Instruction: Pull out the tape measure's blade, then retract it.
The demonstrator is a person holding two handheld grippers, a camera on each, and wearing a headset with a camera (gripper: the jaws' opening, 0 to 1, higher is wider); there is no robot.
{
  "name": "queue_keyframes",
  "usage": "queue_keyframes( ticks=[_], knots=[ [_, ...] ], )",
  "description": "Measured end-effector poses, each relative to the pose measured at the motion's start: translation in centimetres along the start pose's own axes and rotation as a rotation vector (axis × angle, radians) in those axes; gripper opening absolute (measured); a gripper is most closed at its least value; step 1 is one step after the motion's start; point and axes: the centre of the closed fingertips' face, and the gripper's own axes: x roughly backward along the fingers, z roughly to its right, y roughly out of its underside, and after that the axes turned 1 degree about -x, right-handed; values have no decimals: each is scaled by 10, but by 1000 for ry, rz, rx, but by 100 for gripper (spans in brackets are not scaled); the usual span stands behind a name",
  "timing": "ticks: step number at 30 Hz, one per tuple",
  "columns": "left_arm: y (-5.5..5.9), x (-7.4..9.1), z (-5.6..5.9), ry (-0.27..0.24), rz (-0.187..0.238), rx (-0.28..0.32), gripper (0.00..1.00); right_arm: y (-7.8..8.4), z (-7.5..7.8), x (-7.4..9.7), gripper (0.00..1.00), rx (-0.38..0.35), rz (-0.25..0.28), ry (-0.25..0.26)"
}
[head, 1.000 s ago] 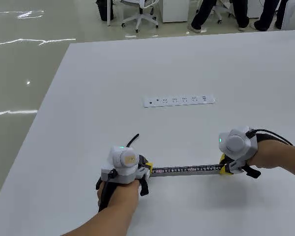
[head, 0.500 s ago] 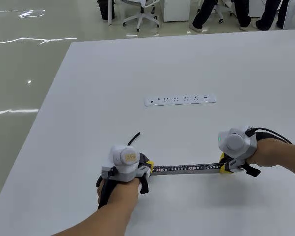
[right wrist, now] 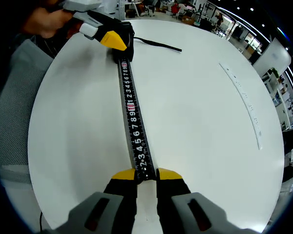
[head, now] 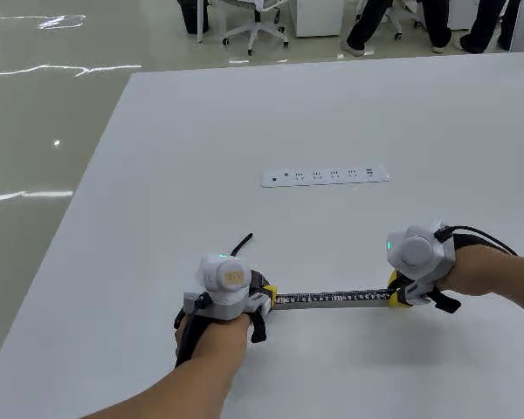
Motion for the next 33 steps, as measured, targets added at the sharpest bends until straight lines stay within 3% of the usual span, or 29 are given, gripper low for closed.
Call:
queue_keyframes(
  ticks=[33],
  knots=[
    [1, -1, 1, 9, -2, -7, 57, -19, -5, -9, 14, -5, -3, -17]
  ],
)
